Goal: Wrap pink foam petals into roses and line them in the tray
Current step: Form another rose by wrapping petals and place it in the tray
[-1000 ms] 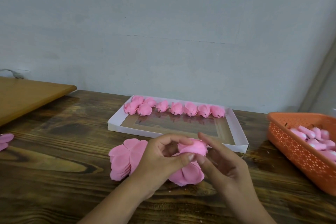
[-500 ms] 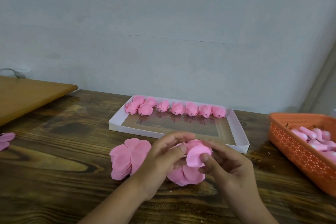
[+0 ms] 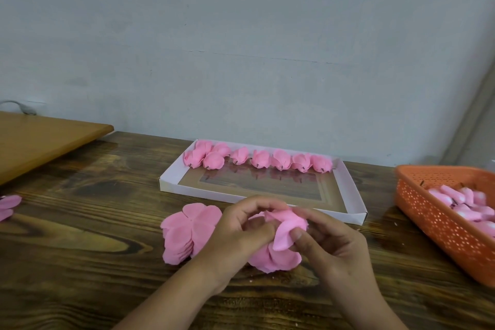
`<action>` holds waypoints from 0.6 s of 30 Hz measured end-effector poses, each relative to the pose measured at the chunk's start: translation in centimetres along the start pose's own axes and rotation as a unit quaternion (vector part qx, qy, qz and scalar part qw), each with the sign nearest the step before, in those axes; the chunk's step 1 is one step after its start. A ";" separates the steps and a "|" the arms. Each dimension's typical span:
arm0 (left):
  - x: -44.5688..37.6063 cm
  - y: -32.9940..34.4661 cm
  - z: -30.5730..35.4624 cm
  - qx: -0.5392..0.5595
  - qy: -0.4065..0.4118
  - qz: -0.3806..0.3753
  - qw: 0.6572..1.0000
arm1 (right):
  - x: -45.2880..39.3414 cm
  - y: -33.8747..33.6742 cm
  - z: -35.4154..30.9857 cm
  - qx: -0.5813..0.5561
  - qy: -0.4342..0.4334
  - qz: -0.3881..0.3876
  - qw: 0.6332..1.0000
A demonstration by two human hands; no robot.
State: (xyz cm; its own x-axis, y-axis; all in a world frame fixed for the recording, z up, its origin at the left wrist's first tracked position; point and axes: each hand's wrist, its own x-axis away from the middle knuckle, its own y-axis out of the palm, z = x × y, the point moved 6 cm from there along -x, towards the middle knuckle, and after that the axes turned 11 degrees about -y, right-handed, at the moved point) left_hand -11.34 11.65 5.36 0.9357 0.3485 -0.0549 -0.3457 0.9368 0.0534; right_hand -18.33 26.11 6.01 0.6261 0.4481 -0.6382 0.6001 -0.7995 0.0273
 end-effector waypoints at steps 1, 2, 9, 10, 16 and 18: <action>-0.1 -0.1 -0.2 -0.002 -0.006 0.011 1.000 | 0.0 0.2 0.0 0.008 0.001 -0.007 1.000; -0.1 -0.2 -0.3 -0.004 -0.014 0.021 1.000 | 0.1 0.3 0.1 0.013 0.005 -0.013 1.000; -0.2 0.0 -0.5 -0.005 -0.035 0.042 0.999 | 0.0 0.6 0.1 0.044 -0.002 -0.034 0.998; -0.2 0.0 -0.5 -0.002 -0.037 0.041 0.998 | 0.0 0.6 0.1 0.047 -0.004 -0.033 0.998; -0.2 0.1 -0.7 0.010 -0.045 0.022 0.999 | 0.1 0.6 0.2 0.042 -0.008 -0.023 0.999; -0.1 0.2 -0.6 0.018 -0.040 0.007 0.999 | 0.2 0.5 0.3 0.039 -0.008 -0.019 0.999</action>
State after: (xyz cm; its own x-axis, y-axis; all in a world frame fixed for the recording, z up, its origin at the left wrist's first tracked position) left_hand -11.51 11.83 4.74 0.9342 0.3557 0.0264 -0.3566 0.9300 0.0890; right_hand -18.09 25.68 5.64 0.5957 0.4726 -0.6495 0.5823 -0.8110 -0.0560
